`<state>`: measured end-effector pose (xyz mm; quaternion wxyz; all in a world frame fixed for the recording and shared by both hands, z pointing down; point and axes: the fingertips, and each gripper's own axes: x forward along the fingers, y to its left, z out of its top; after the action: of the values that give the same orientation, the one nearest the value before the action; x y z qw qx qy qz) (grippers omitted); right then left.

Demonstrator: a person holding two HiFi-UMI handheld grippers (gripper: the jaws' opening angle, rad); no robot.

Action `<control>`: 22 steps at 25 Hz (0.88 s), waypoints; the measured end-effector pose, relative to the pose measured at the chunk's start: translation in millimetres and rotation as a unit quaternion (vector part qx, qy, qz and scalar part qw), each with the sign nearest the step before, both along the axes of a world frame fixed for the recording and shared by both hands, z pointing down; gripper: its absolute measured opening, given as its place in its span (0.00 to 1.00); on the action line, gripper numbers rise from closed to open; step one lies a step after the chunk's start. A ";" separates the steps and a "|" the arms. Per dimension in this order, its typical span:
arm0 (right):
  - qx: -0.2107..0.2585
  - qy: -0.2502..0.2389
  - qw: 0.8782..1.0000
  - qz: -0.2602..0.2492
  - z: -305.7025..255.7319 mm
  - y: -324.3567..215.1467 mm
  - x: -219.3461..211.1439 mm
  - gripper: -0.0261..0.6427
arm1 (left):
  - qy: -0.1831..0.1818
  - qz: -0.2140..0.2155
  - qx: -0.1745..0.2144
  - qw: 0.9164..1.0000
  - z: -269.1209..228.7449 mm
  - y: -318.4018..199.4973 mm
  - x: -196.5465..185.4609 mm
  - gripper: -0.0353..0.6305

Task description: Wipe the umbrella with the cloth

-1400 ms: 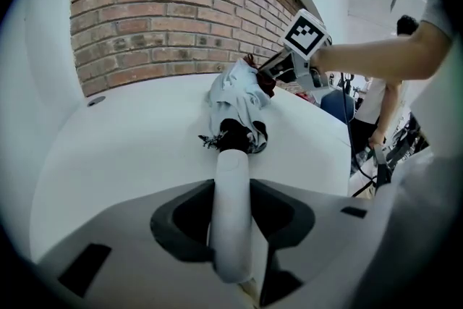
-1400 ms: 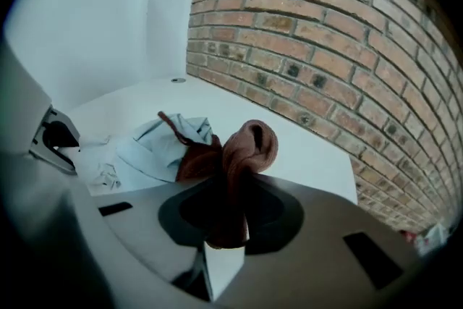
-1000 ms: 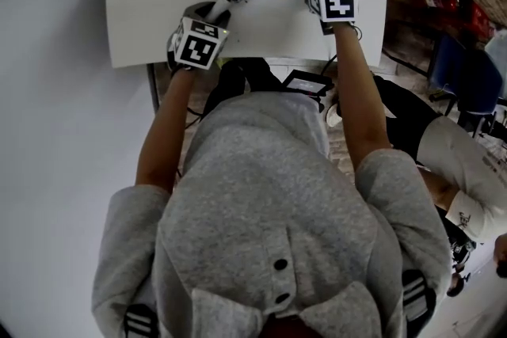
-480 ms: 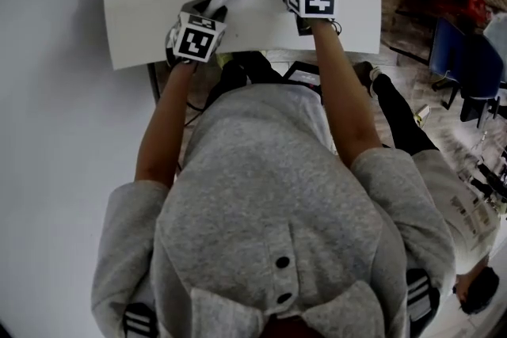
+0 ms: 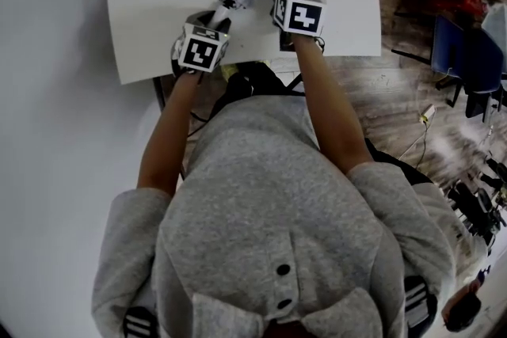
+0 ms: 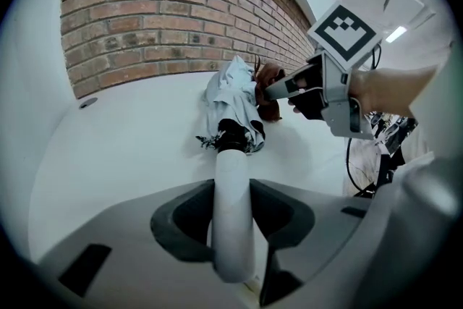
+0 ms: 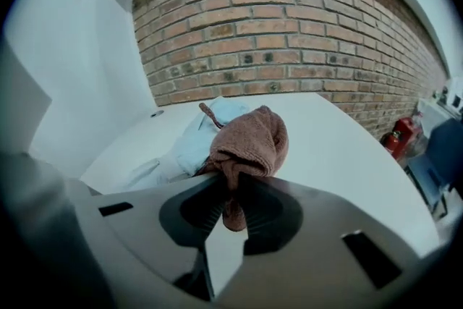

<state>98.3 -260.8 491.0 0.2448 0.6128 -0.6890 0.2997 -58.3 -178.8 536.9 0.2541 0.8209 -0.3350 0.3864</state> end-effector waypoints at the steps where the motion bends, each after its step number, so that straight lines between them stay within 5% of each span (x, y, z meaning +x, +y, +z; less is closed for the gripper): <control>1: 0.002 -0.009 1.000 0.013 -2.2 1.3 -2.7 0.13 | 0.000 -0.001 -0.002 1.000 -0.8 0.2 -1.3 0.28; 14: 0.075 0.002 0.991 0.107 -31.4 23.1 1.5 0.12 | 0.001 -0.004 0.000 1.000 -2.3 -3.7 -6.3 0.28; 22: 0.187 -0.001 0.933 0.307 -94.0 30.0 140.5 0.11 | -0.019 0.026 0.017 0.999 -0.3 -2.8 -7.3 0.29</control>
<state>238.8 -230.8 397.0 0.0213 0.8289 -0.5111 0.2266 -65.5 -181.6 536.6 0.2240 0.8258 -0.3249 0.4029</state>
